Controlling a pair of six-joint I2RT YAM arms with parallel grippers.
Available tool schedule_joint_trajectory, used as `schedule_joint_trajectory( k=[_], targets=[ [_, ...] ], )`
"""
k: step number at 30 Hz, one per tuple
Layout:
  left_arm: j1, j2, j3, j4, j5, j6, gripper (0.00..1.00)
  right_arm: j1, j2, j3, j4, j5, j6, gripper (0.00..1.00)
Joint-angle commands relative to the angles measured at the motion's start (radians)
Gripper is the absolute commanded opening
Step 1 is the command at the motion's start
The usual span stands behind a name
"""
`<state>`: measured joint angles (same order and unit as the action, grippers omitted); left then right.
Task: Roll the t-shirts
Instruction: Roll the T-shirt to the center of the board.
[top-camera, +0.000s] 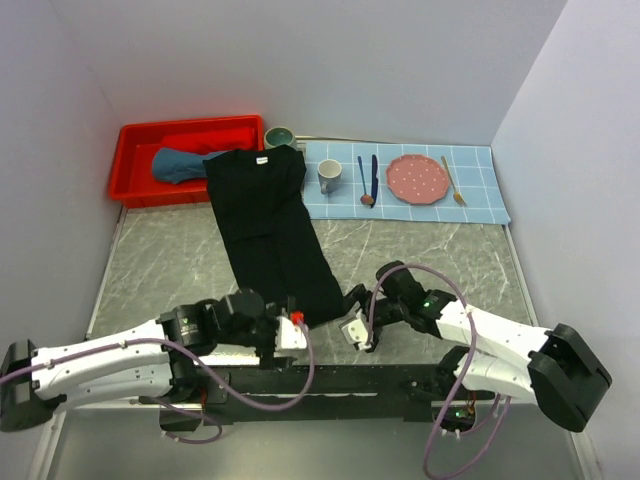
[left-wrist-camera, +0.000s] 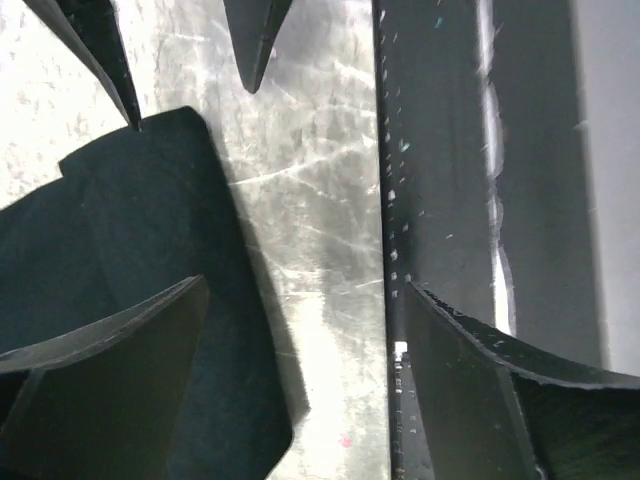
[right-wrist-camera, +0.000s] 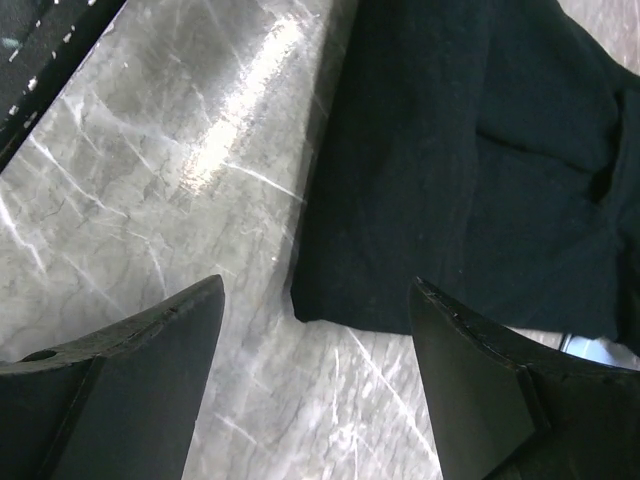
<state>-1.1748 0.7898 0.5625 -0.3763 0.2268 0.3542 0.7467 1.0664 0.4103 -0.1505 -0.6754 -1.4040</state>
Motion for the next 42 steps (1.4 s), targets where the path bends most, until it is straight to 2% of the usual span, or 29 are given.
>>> schedule_joint_trajectory(
  k=[1,4,9,16,23,30,34,37,39,41,42],
  targets=[
    [-0.146,0.02,-0.047,0.083,-0.261,0.055,0.82,0.008,0.036,-0.033,0.141,-0.023,-0.043,0.81],
    [-0.209,0.049,-0.102,0.103,-0.354,0.095,0.79,0.01,0.075,-0.036,0.216,-0.018,-0.018,0.81],
    [-0.212,0.166,-0.102,0.134,-0.426,0.069,0.77,0.01,0.151,0.007,0.25,-0.018,0.043,0.79],
    [-0.212,0.175,-0.113,0.137,-0.487,0.046,0.76,0.008,0.219,0.033,0.244,-0.03,0.014,0.79],
    [-0.204,0.163,-0.122,0.063,-0.431,0.078,0.72,0.008,0.3,0.076,0.258,-0.006,0.01,0.77],
    [-0.203,0.212,-0.138,0.06,-0.415,0.103,0.69,0.002,0.362,0.087,0.255,0.028,-0.047,0.73],
    [-0.2,0.238,-0.144,0.071,-0.408,0.108,0.67,-0.004,0.394,0.079,0.237,0.065,-0.101,0.67],
    [-0.186,0.279,-0.148,0.074,-0.402,0.117,0.63,-0.003,0.395,0.084,0.212,0.06,-0.121,0.61],
    [-0.169,0.325,-0.145,0.079,-0.389,0.121,0.55,-0.003,0.405,0.1,0.184,0.068,-0.135,0.58],
    [-0.152,0.357,-0.136,0.082,-0.38,0.123,0.42,-0.004,0.417,0.131,0.126,0.08,-0.144,0.52],
    [-0.145,0.377,-0.136,0.086,-0.376,0.127,0.4,-0.003,0.421,0.137,0.1,0.085,-0.167,0.5]
  ],
)
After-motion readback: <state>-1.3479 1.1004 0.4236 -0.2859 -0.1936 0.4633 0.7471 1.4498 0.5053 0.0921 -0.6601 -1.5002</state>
